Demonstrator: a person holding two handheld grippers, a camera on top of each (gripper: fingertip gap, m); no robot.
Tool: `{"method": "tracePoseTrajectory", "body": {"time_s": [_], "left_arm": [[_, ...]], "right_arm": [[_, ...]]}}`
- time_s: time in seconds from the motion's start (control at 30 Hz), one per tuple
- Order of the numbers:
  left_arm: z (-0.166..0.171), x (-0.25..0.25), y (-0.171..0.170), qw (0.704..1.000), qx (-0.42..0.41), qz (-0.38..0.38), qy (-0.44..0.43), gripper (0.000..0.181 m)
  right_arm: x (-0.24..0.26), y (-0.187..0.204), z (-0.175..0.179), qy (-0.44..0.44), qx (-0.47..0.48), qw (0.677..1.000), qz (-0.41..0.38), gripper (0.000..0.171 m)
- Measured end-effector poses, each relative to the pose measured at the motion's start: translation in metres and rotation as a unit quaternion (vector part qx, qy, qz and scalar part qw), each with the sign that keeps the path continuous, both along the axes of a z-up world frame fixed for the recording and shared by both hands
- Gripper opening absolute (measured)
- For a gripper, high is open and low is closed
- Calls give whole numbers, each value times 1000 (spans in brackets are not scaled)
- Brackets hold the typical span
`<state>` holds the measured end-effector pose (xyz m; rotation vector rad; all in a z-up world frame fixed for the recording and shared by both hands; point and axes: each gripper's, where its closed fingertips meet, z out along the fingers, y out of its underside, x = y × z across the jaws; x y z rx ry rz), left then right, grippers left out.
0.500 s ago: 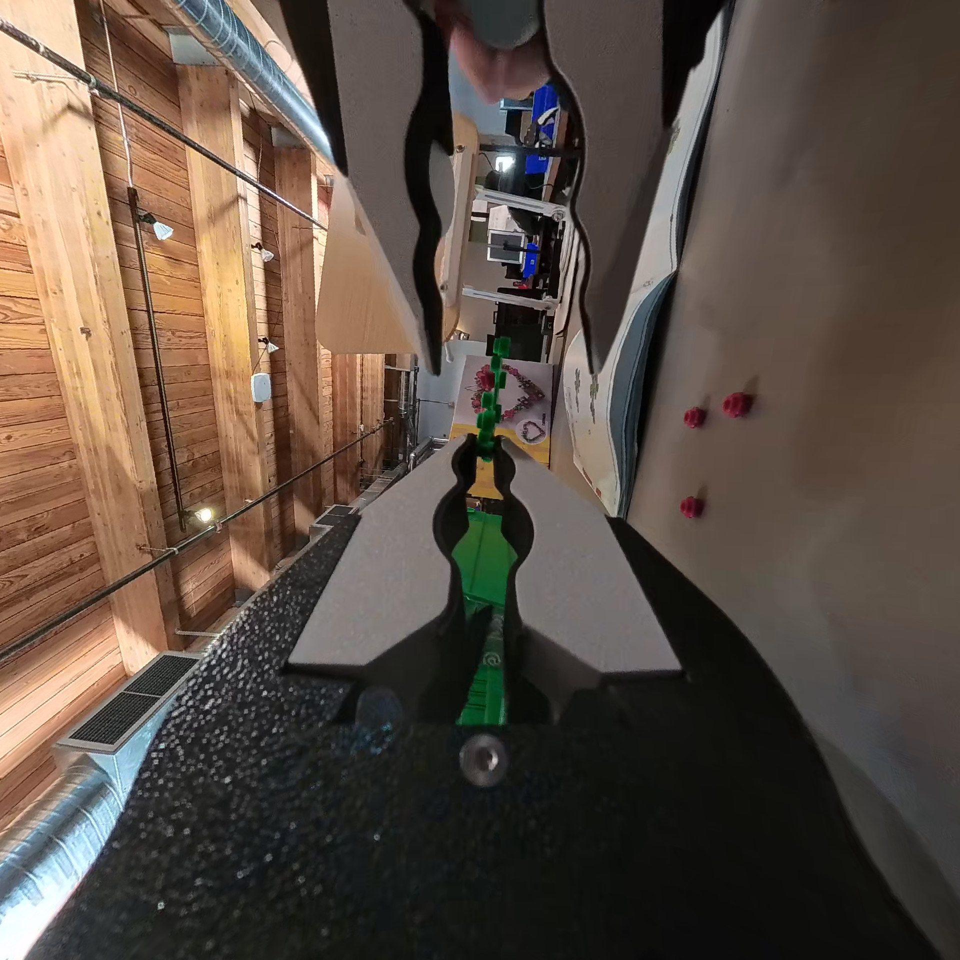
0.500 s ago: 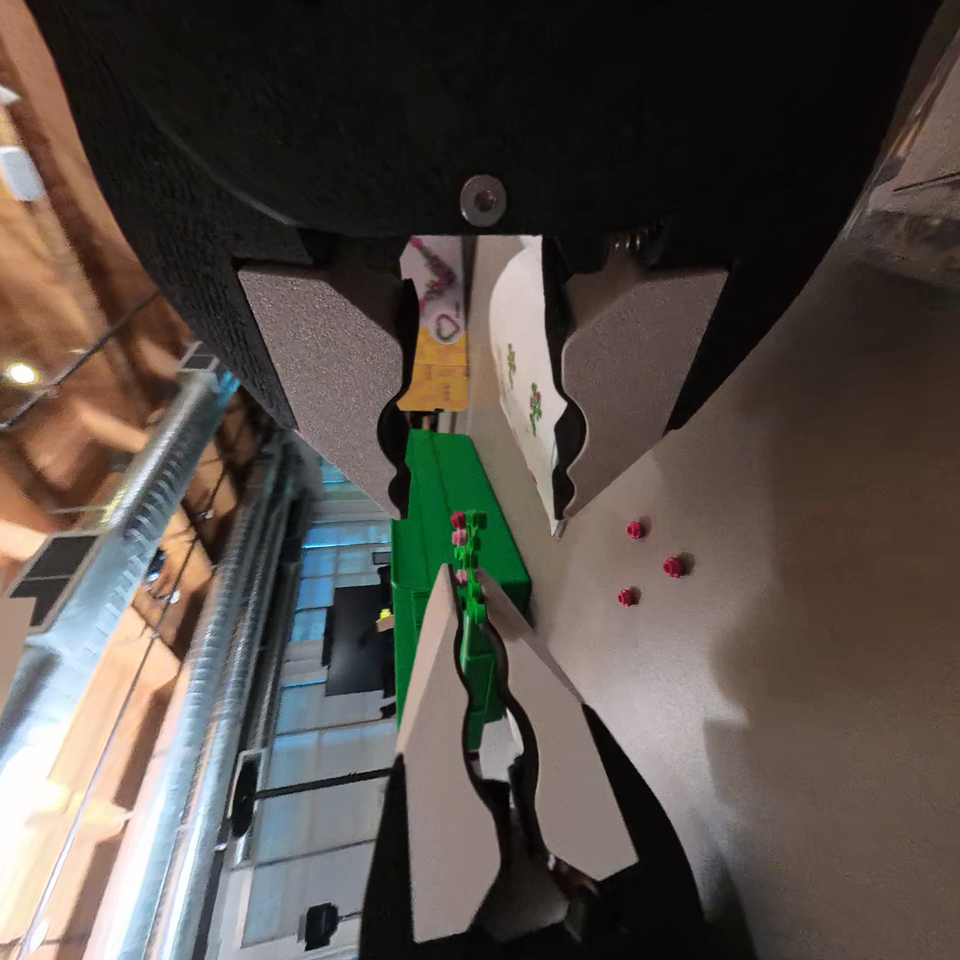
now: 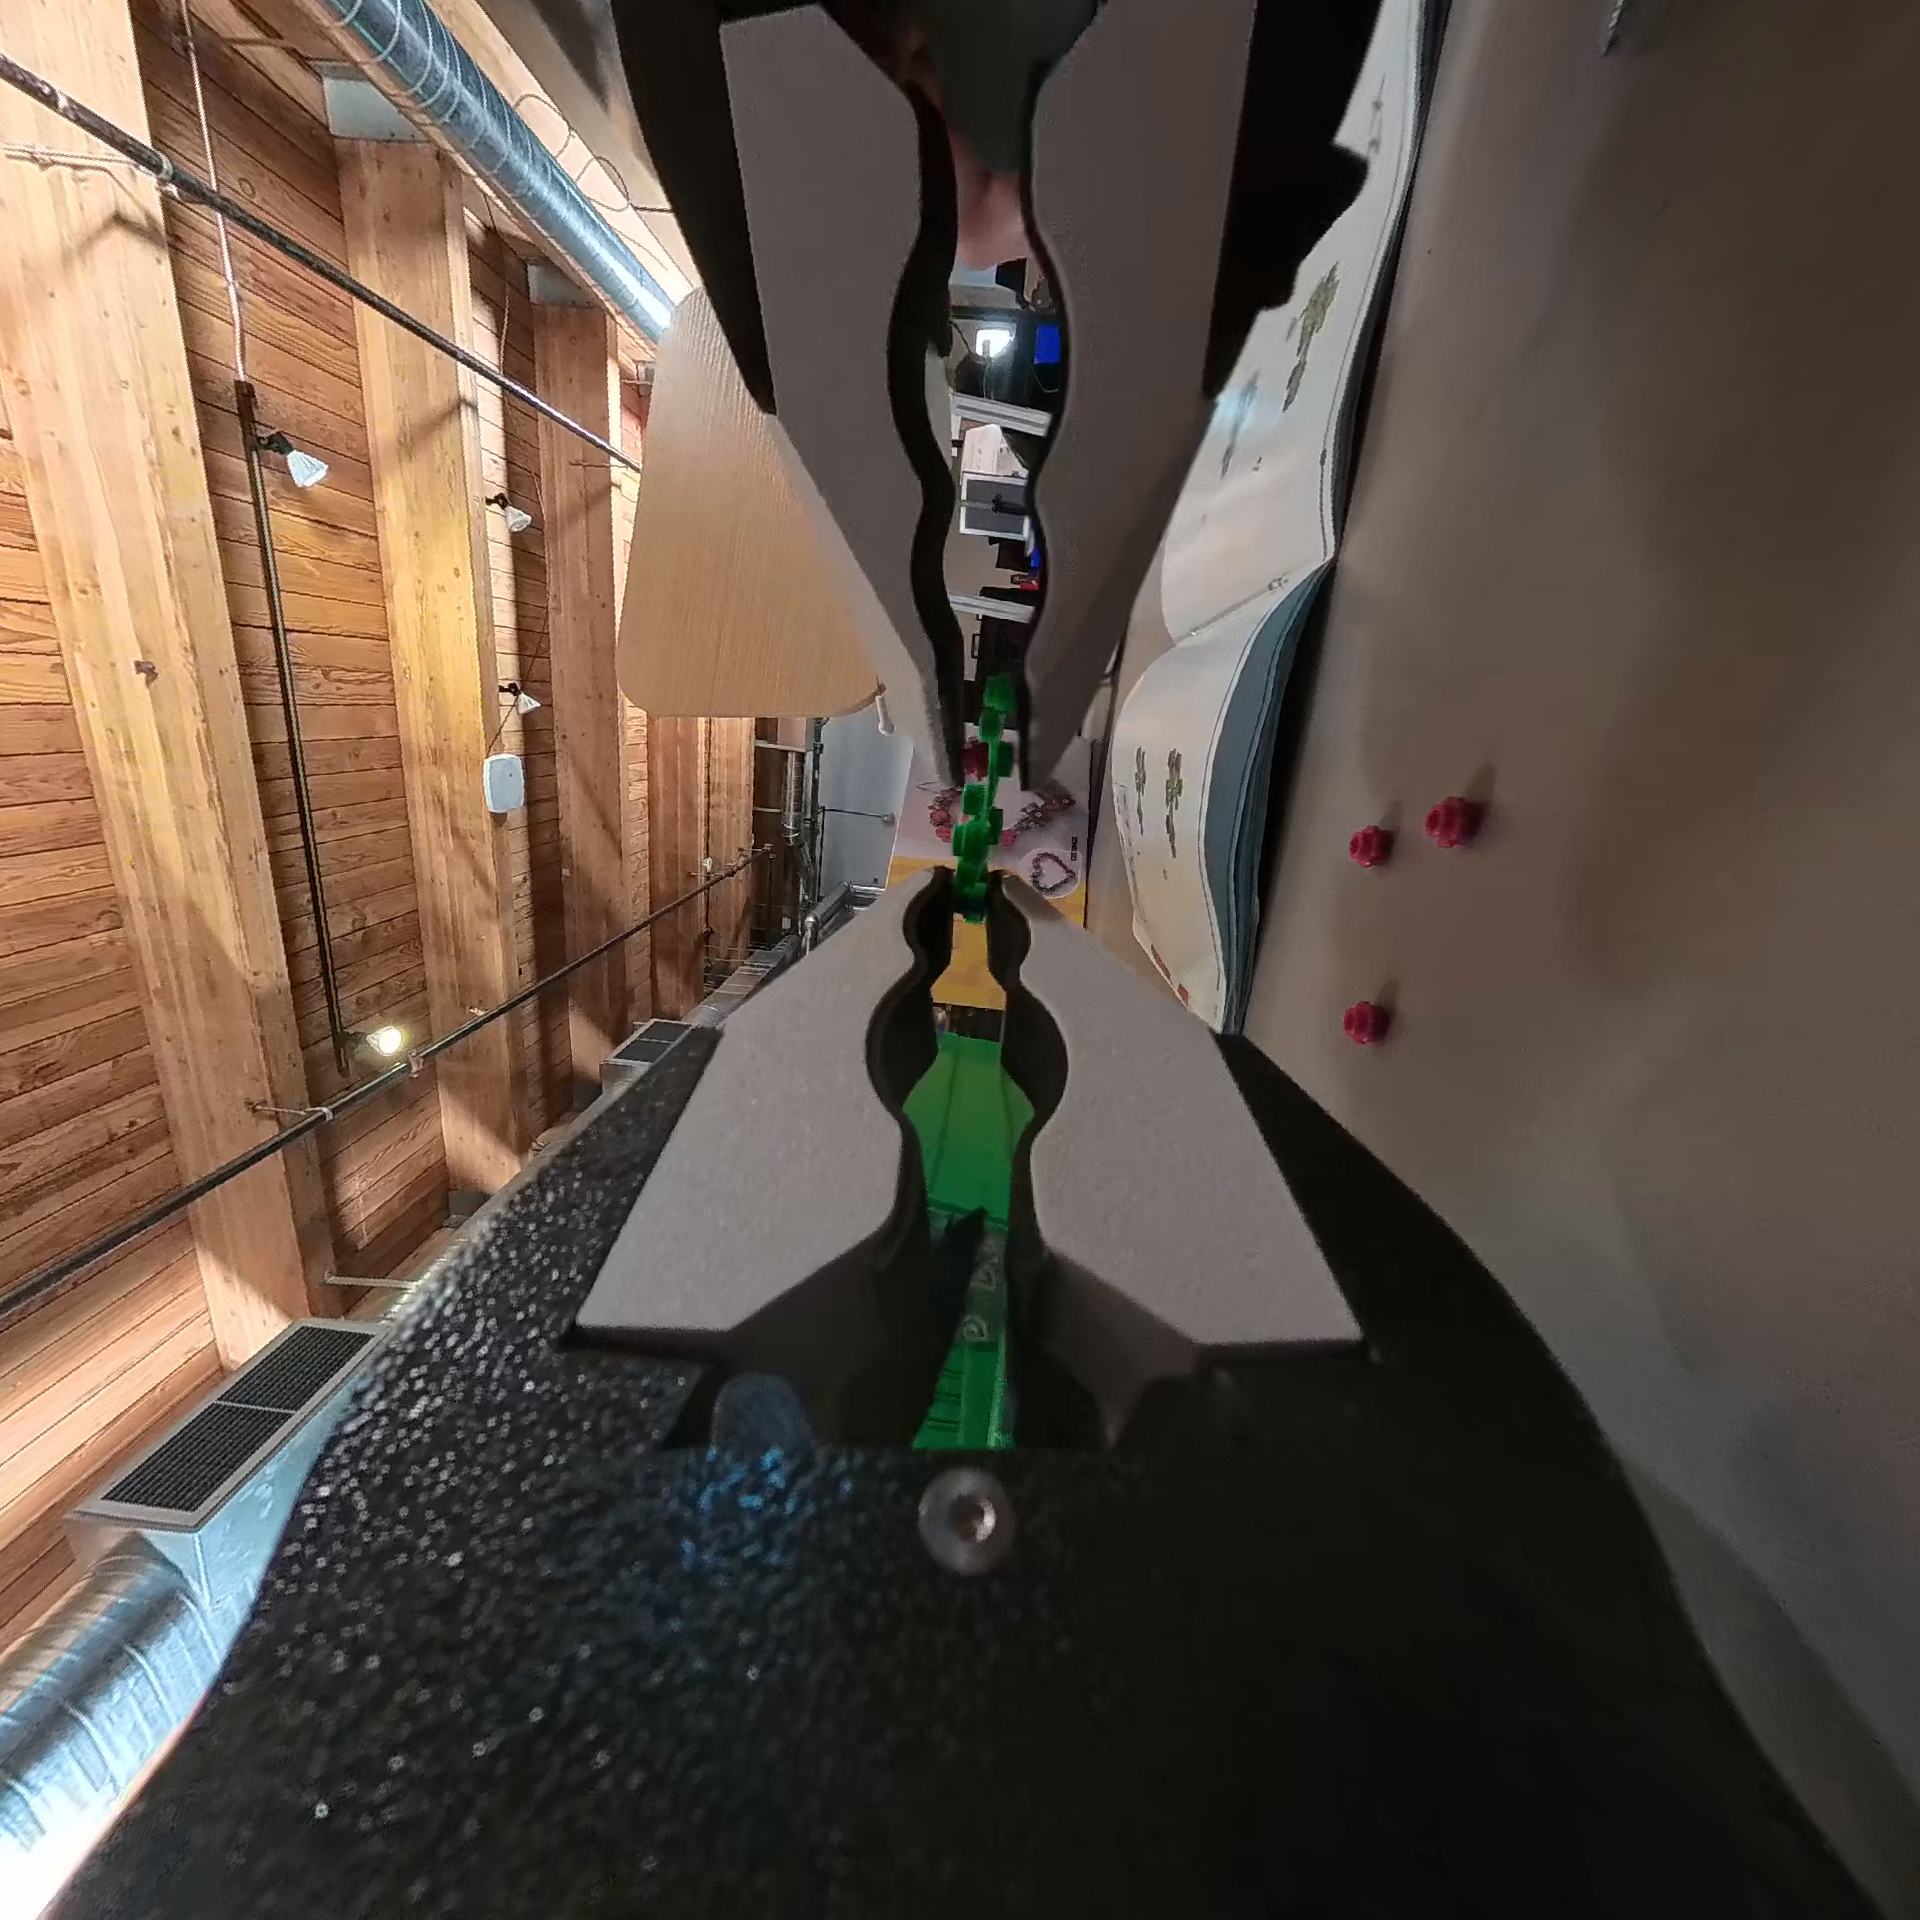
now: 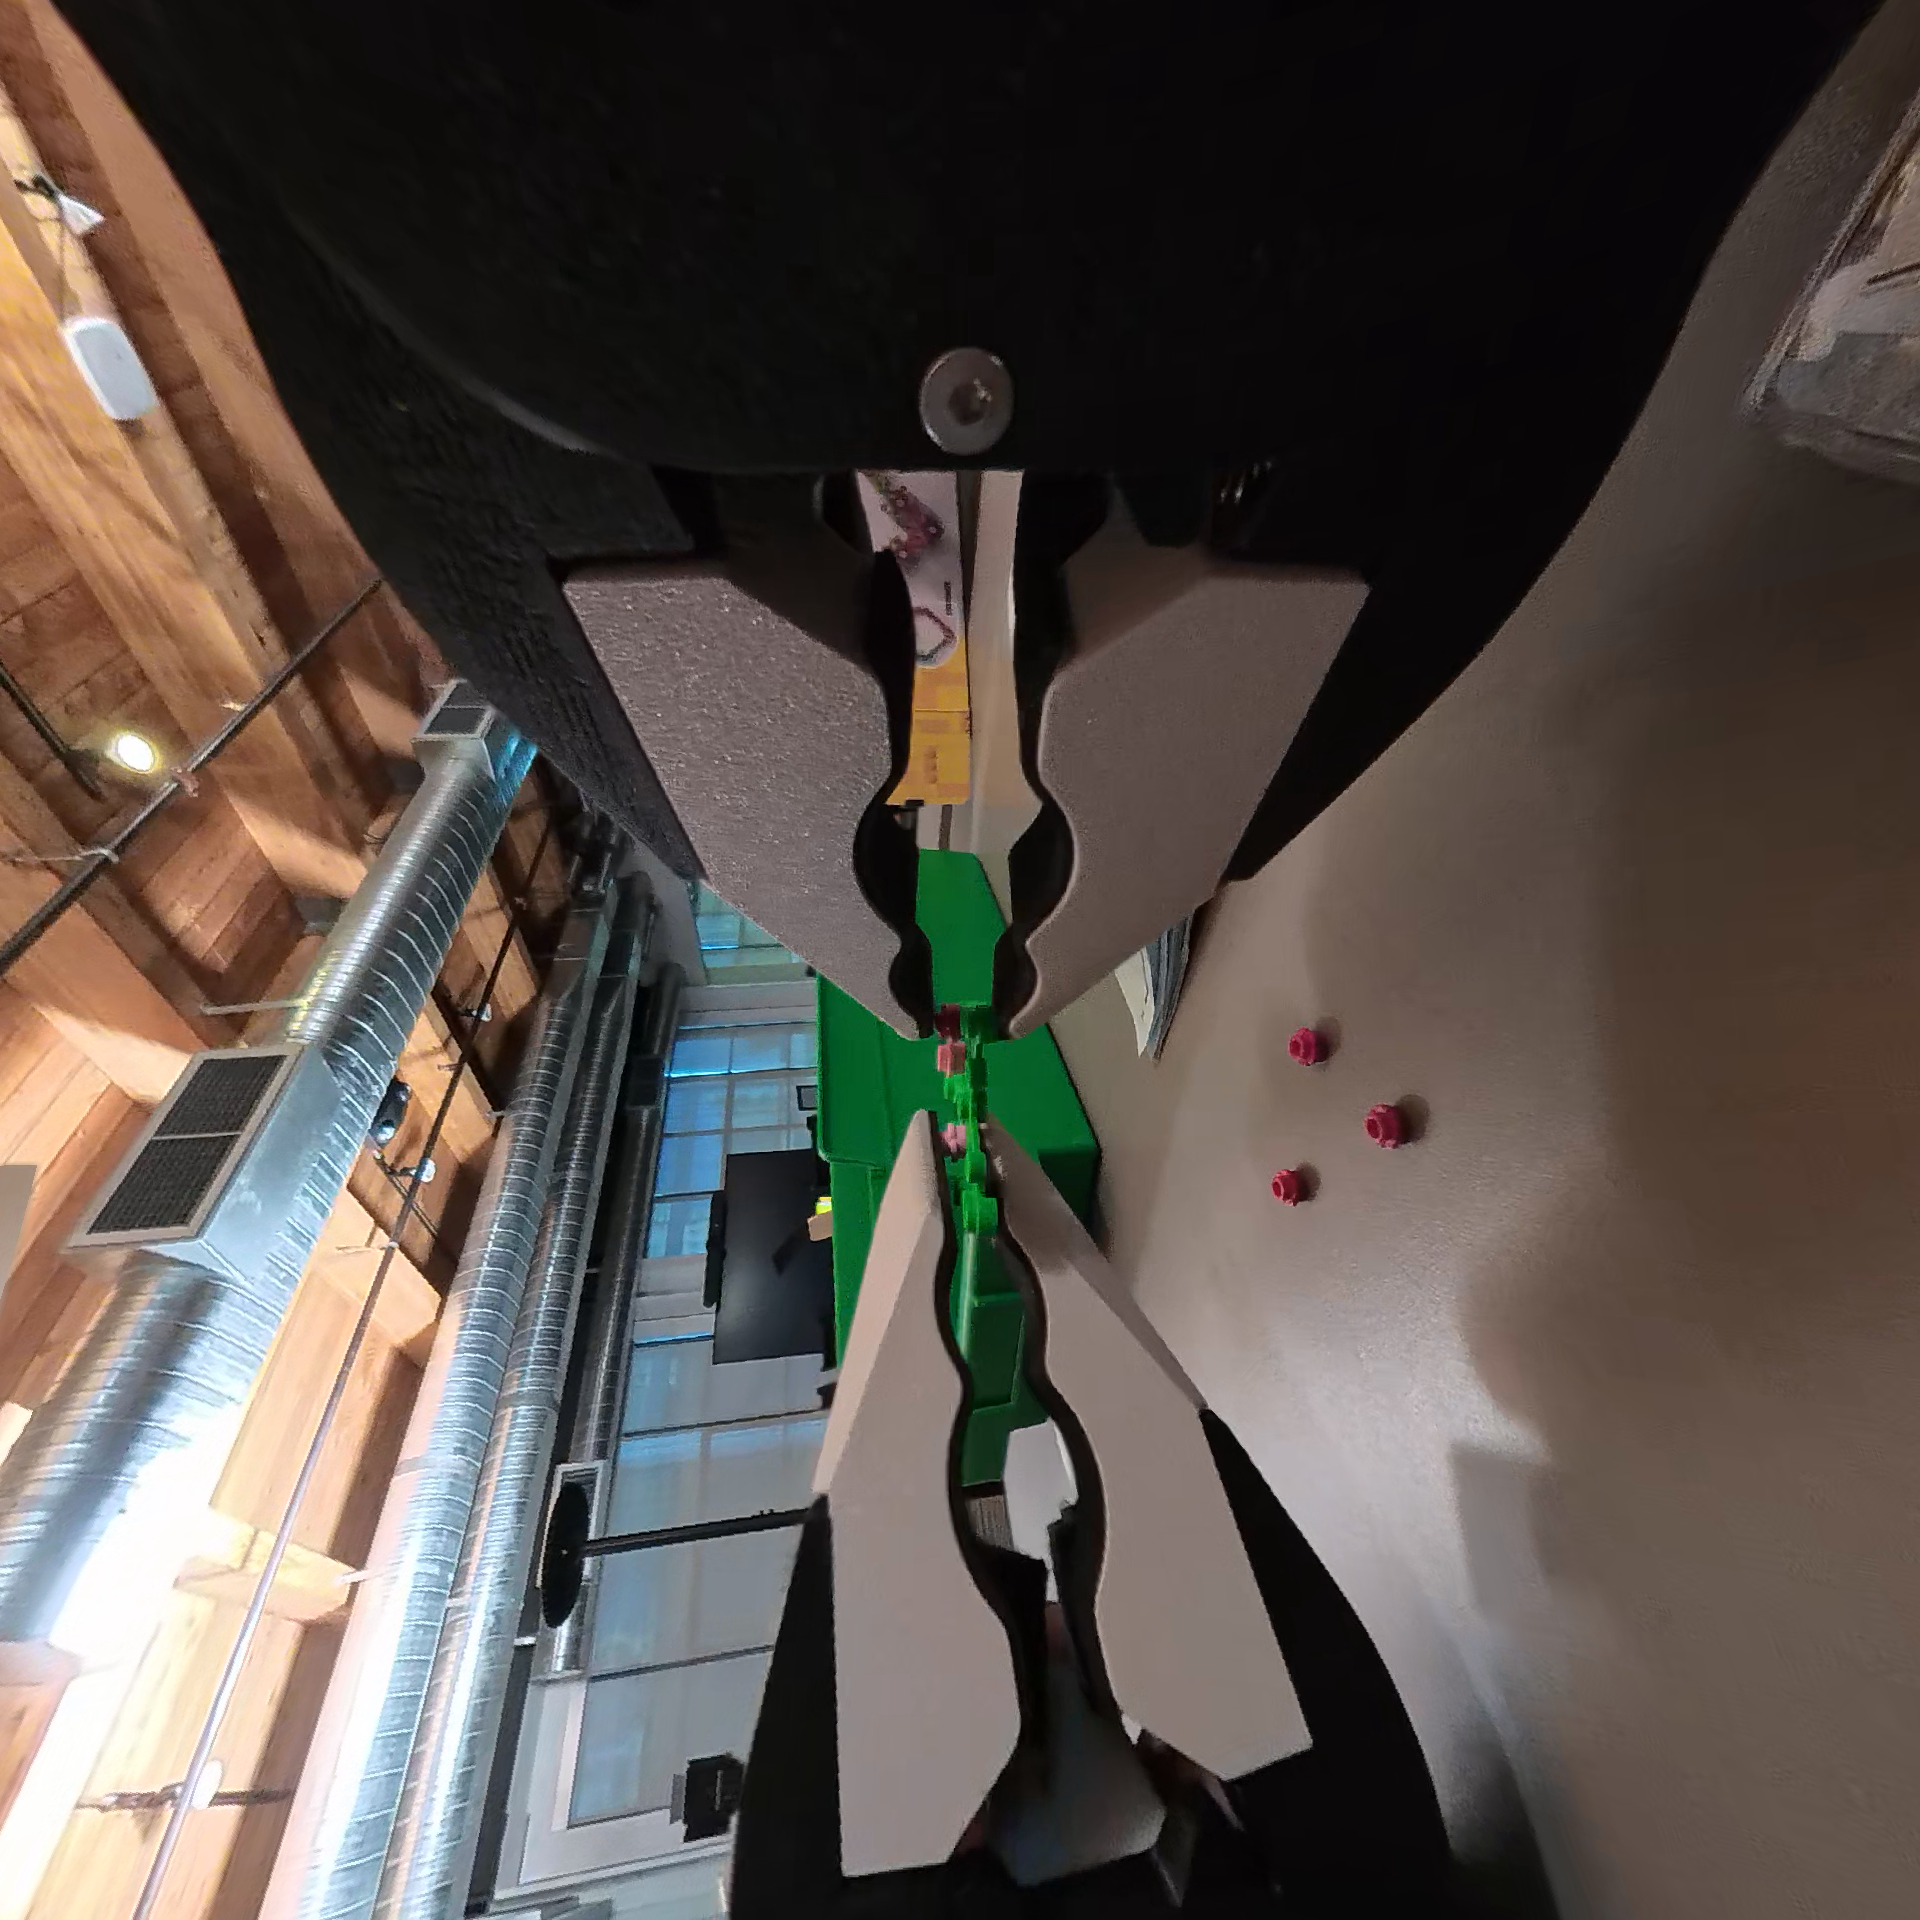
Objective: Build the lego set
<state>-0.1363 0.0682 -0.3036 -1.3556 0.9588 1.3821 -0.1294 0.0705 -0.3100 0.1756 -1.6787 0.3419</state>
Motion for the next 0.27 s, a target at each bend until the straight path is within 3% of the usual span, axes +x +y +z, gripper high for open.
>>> {"method": "tracePoseTrajectory", "body": {"time_s": [0.03,0.27], "left_arm": [[0,0,0,1000,-1,-1,-4,3],[-1,1,-1,1000,-4,-7,-24,3]], "right_arm": [[0,0,0,-1,-5,1000,0,8],[1,0,0,-26,-27,999,0,7]]}}
